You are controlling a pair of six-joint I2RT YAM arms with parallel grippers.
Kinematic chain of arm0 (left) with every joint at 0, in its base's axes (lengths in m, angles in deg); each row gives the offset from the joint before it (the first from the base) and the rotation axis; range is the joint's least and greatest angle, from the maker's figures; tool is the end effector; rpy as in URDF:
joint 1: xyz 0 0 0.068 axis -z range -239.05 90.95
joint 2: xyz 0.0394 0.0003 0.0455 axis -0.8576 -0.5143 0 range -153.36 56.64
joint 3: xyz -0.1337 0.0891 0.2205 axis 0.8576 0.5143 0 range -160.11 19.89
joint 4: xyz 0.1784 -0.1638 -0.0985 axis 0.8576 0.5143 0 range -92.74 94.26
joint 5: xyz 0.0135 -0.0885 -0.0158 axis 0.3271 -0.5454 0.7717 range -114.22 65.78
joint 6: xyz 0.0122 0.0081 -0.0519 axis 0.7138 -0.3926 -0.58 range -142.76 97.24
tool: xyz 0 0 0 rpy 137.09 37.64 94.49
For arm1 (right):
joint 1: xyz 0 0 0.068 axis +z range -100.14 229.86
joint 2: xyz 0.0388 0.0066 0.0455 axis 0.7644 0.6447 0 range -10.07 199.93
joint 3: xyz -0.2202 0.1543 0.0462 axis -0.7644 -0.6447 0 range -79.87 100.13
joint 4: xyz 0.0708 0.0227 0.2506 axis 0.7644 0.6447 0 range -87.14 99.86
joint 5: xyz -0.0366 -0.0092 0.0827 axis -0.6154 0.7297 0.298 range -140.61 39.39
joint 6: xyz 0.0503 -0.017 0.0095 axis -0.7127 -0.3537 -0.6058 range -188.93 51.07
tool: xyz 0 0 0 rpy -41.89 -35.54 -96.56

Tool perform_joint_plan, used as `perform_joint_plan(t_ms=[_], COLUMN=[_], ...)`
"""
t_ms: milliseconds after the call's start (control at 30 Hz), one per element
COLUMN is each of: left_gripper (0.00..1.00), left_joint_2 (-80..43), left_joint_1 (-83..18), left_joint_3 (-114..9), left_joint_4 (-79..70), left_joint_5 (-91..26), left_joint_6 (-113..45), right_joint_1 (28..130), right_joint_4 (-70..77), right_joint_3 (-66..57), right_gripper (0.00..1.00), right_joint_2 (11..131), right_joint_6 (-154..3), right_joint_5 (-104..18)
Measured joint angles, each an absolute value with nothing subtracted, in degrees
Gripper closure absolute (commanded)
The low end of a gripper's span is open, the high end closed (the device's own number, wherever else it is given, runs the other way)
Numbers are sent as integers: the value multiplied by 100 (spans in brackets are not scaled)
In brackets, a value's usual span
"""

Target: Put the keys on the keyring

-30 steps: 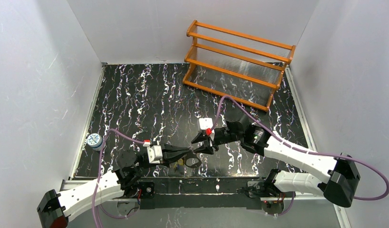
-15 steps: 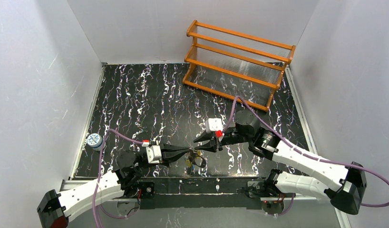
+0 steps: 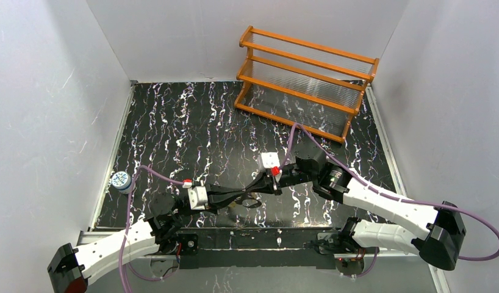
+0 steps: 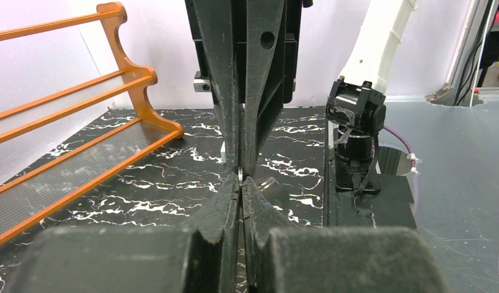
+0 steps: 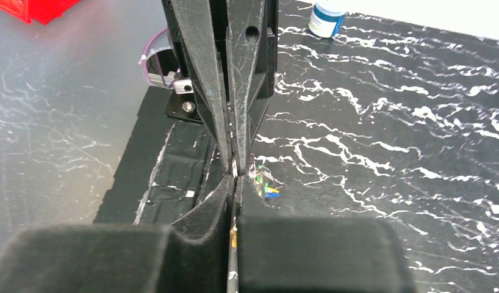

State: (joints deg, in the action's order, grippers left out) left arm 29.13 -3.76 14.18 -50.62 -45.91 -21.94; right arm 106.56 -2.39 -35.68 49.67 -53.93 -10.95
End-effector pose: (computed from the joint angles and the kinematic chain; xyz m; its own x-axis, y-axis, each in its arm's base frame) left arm 0.0642 -0.1159 0.2473 0.2640 -0.3577 -0.8958 0.9492 0.2614 0.1753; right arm 0.1122 0.2120 0.3155 0.1611 -0.1179 -0.9799 -0.9799 -0.1375 -0.1445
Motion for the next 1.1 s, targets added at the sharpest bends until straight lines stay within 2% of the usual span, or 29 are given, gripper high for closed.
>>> perform_joint_plan(t_ms=[133,167,233,400,667,933,1100], left_gripper=[100,89,77,66,63,61,67], left_joint_2=[2909,2909,2911,3047,2861,2111,1748], left_joint_1=[-378,-381,-378,-378,-378,-378,-378], left_joint_3=[1418,1418,1418,1249,-27,-762,-775], left_joint_4=[-5073,-5070,-5036,-4402,-2284,-620,-397], left_joint_5=[-4567,-4552,-4491,-4080,-3446,-3514,-3732], left_joint_6=[-2225,-2234,-2238,-2129,-1608,-1080,-979], right_joint_1=[10656,10656,10656,10659,10691,10858,10884], right_joint_4=[-268,-263,-228,596,2113,3061,3166], right_joint_3=[-3568,-3568,-3564,-3293,-2270,-1542,-1538], right_gripper=[99,99,99,99,99,99,99], right_joint_2=[4976,4978,4987,5203,6150,6808,6843], right_joint_6=[-5399,-5393,-5369,-5262,-5170,-5065,-5069], right_joint_5=[-1095,-1097,-1126,-1447,-2044,-2675,-2684])
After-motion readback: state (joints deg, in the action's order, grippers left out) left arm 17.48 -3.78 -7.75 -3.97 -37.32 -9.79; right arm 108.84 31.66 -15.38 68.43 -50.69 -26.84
